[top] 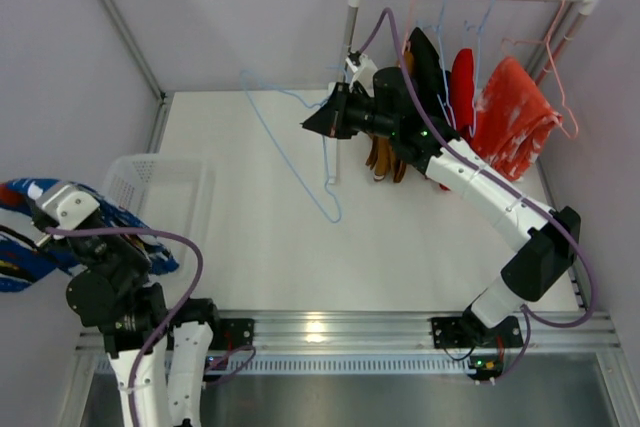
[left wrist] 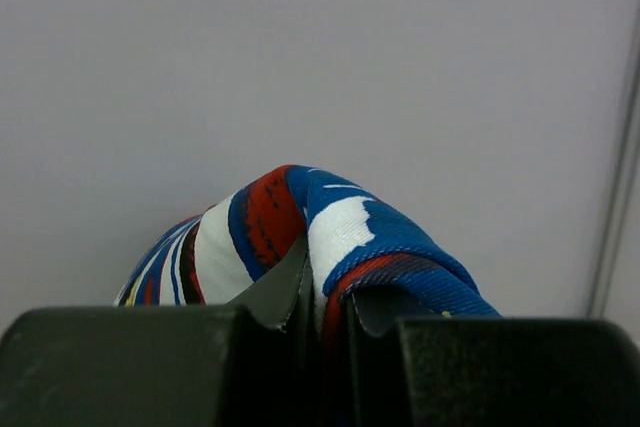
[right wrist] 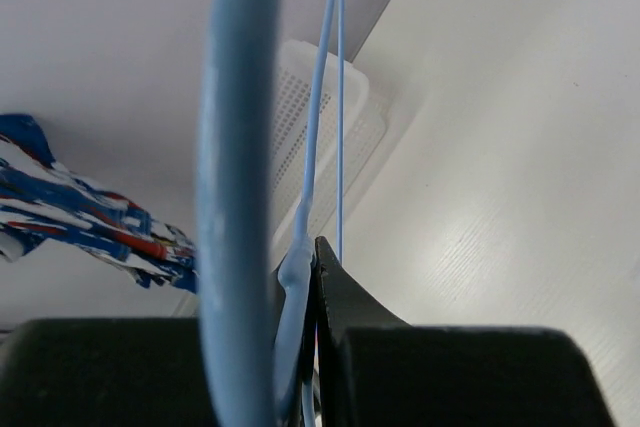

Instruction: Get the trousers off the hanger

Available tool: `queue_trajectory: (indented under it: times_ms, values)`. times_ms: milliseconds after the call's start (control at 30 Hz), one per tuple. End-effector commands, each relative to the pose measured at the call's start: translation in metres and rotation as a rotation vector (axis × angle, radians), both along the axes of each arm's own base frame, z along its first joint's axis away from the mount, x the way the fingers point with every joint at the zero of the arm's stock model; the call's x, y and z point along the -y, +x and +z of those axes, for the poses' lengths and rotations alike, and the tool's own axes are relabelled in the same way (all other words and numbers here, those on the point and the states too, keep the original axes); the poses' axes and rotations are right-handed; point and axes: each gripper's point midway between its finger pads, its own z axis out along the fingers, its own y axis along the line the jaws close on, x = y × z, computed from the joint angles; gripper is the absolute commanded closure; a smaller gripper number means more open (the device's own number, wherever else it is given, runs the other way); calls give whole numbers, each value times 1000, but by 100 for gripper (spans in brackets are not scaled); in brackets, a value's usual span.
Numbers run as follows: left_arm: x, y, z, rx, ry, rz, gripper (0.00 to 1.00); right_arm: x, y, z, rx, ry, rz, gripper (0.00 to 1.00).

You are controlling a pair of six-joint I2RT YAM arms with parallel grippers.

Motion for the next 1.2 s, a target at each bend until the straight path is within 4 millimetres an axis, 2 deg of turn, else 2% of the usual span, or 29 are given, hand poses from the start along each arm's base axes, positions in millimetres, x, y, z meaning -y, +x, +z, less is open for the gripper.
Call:
queue_trajectory:
  times_ms: [0,100,267,433,533,567,633,667,733,767,833,867,933,967,1067,1100,1133,1167]
  values:
    - [-9,-19,-15,43,32,111,100,2,-16,33,60,41,35,100]
    - [-10,-22,-32,17,51,143,100,-1,-16,31,53,40,40,100]
    - [-6,-18,-23,22,125,144,100,-7,-13,29,46,40,49,100]
    - [8,9,-11,32,231,56,100,-13,-9,28,43,42,54,100]
    - [10,33,-19,-1,249,19,100,-14,-7,27,41,38,54,100]
    - [9,50,-31,-50,249,6,100,-15,-8,26,40,36,60,100]
    - [10,69,-43,-91,254,-29,100,-13,-8,26,46,32,58,100]
    - [9,87,-63,-153,247,-44,100,-13,-8,26,48,31,58,100]
    - [6,103,-83,-202,239,-49,100,-13,-9,25,49,28,60,100]
    - [4,117,-104,-246,234,-54,100,-12,-9,26,55,26,63,100]
    - [2,129,-126,-283,227,-66,100,-9,-10,26,57,23,62,100]
    - [5,143,-151,-343,236,-104,100,-8,-10,27,61,25,63,100]
    - [9,155,-176,-384,222,-155,100,-6,-11,29,66,25,65,100]
    - [9,164,-201,-444,208,-182,100,-5,-12,28,66,24,67,100]
    - [22,187,-239,-554,155,-312,100,1,-13,33,83,23,63,100]
    - [29,193,-260,-644,124,-374,100,3,-14,35,88,21,62,100]
    - [34,195,-269,-659,54,-417,100,7,-15,39,101,20,57,100]
    - [36,199,-253,-650,21,-437,100,9,-16,40,105,17,54,100]
